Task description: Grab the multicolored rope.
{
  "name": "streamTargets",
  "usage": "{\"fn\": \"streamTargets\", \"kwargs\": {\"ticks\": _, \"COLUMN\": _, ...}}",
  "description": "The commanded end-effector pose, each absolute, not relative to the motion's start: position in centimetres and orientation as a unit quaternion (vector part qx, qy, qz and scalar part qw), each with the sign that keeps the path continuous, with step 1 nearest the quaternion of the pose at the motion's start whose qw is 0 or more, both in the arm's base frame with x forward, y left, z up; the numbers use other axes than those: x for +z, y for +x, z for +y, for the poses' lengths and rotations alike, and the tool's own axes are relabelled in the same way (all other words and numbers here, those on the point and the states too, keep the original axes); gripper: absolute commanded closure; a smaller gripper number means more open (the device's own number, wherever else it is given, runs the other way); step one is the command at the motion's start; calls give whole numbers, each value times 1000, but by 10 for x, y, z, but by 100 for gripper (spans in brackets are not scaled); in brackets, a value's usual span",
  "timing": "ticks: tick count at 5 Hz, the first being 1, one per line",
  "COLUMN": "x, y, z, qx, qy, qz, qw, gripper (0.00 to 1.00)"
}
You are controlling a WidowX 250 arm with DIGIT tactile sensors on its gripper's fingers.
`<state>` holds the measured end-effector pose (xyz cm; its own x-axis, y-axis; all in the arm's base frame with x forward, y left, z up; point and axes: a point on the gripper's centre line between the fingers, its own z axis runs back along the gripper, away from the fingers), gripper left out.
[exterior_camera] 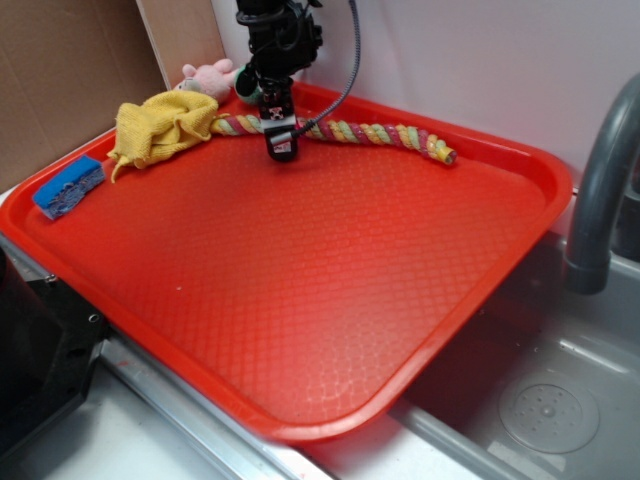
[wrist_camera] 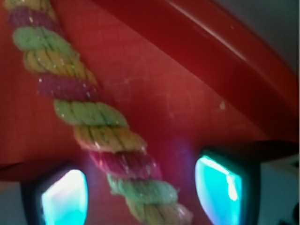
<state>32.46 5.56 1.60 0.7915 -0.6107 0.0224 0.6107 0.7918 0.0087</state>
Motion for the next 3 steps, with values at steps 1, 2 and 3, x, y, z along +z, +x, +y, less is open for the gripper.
{"fn": "streamTargets", "kwargs": {"ticks": 1, "x": 29, "y": 333, "z": 38, "qx": -355, "qy": 30, "qz": -28, "qw": 934, "gripper": 100}}
{"fn": "streamTargets", "kwargs": {"ticks": 2, "x": 38, "y": 332, "z": 38, "qx": -361, "qy": 5, "qz": -35, "qw": 932, "gripper": 100}}
{"fn": "streamTargets", "kwargs": {"ticks": 3, "x": 59, "y": 325, "z": 37, "qx": -374, "qy": -11, "qz": -38, "qw": 927, "gripper": 100}}
